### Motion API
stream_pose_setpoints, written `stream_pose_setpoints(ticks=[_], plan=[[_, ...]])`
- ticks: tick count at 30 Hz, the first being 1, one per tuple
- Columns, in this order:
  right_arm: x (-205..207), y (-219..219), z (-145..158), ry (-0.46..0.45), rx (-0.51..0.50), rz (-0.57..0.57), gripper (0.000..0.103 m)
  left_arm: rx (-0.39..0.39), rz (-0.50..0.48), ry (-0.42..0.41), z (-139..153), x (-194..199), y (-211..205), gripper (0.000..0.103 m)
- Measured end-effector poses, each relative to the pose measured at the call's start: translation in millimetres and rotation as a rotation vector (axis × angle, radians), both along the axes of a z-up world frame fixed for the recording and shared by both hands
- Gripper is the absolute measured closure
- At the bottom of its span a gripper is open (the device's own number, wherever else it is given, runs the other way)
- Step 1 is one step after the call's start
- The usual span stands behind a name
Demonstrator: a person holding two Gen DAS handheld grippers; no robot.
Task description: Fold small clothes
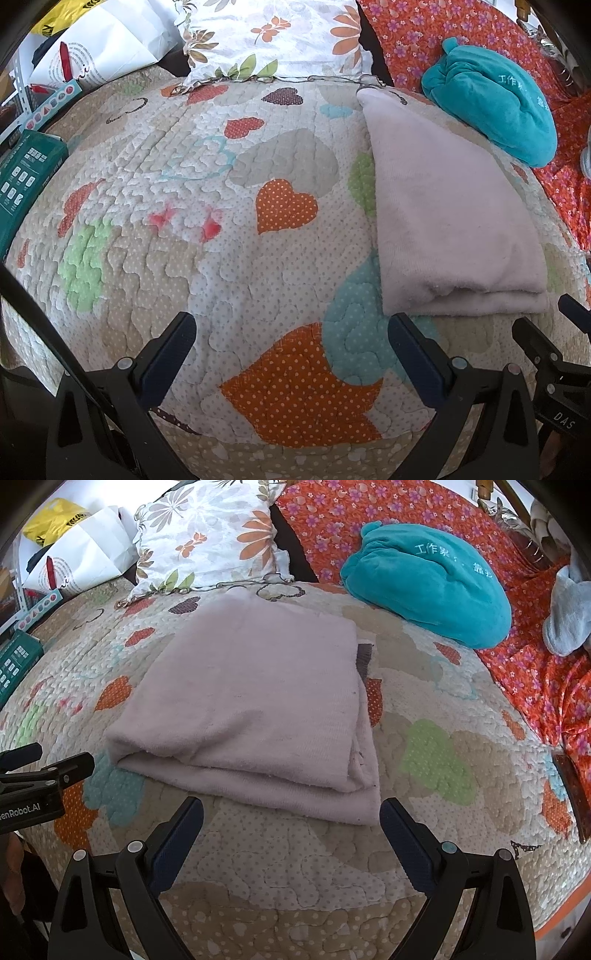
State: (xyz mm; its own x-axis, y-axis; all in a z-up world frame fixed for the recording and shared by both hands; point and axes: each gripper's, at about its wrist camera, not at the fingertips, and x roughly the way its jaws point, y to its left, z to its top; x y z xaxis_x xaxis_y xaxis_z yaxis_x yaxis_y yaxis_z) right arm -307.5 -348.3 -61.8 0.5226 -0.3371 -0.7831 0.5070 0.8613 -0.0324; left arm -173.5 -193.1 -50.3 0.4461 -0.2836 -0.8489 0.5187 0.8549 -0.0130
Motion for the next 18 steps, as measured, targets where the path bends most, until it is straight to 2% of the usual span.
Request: stream_pose_setpoints(ticks=[18], plan=[[1.4,4.1,0.3,-0.010,0.005,0.020,0.005,0.002,0.002,0.036,-5.3,3.6,0.1,0.000]])
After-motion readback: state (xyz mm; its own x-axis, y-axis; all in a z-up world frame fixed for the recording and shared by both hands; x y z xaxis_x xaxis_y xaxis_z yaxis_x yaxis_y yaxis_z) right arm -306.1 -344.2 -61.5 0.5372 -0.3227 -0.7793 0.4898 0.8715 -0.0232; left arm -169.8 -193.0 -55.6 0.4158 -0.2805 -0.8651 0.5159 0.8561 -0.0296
